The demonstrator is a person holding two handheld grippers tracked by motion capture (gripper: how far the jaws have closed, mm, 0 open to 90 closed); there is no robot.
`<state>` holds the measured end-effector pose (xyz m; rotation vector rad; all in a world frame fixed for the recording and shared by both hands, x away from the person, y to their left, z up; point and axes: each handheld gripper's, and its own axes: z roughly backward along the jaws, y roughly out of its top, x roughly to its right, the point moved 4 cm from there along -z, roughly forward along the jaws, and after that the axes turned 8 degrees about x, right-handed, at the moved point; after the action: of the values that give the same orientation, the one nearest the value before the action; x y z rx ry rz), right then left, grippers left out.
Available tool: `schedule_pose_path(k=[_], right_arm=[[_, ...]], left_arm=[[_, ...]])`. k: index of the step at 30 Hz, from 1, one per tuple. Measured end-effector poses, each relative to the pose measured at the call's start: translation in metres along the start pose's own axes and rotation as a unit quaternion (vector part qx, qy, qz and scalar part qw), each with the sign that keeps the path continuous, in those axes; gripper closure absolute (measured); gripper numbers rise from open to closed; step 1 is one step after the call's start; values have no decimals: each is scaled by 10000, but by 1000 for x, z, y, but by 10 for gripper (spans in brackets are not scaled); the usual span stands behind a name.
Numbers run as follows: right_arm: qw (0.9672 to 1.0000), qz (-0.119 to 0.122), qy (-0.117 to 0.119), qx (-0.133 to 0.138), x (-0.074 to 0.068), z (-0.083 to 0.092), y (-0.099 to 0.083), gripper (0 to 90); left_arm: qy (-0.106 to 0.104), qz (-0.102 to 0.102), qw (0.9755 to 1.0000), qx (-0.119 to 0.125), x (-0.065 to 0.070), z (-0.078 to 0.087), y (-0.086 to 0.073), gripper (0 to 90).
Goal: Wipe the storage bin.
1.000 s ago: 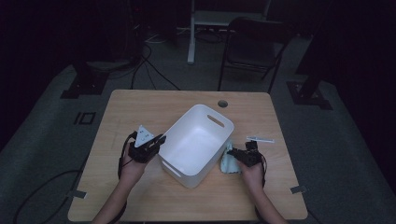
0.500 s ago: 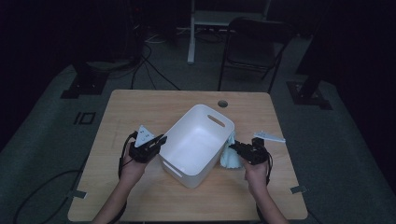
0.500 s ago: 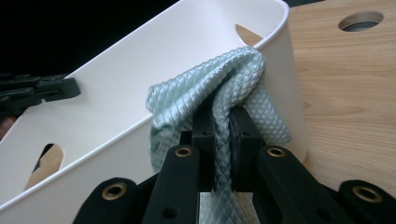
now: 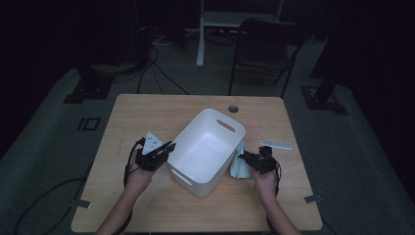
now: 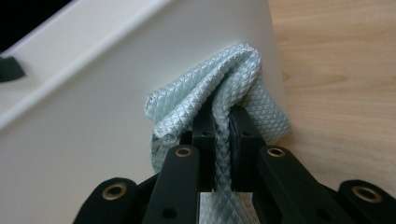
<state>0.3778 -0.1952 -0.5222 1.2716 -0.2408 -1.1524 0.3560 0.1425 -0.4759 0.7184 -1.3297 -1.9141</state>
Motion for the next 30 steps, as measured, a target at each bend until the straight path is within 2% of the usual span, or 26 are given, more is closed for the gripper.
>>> schedule_pose_path(k=[6,11,17,22,29,30], right_arm=[[9994,97,-211,-242,7,-10,-11,830],[9984,-38,-275,-484,16,-19,-23,831],[9968,38,-446,-665,23,-28,-32,829],[9968,-120,-377,-698,24,-28,-33,830],[9987,-67,-215,-460,11,-16,-22,830],[9991,2,-187,-390,7,-13,-19,830]], left_arm=[[15,4,10000,4,0,0,0,827],[28,-8,10000,0,1,0,0,827],[22,21,10000,1,1,-1,0,827],[42,44,10000,8,1,-1,0,826],[28,65,10000,11,2,-1,0,826],[30,52,10000,4,2,-1,0,826]])
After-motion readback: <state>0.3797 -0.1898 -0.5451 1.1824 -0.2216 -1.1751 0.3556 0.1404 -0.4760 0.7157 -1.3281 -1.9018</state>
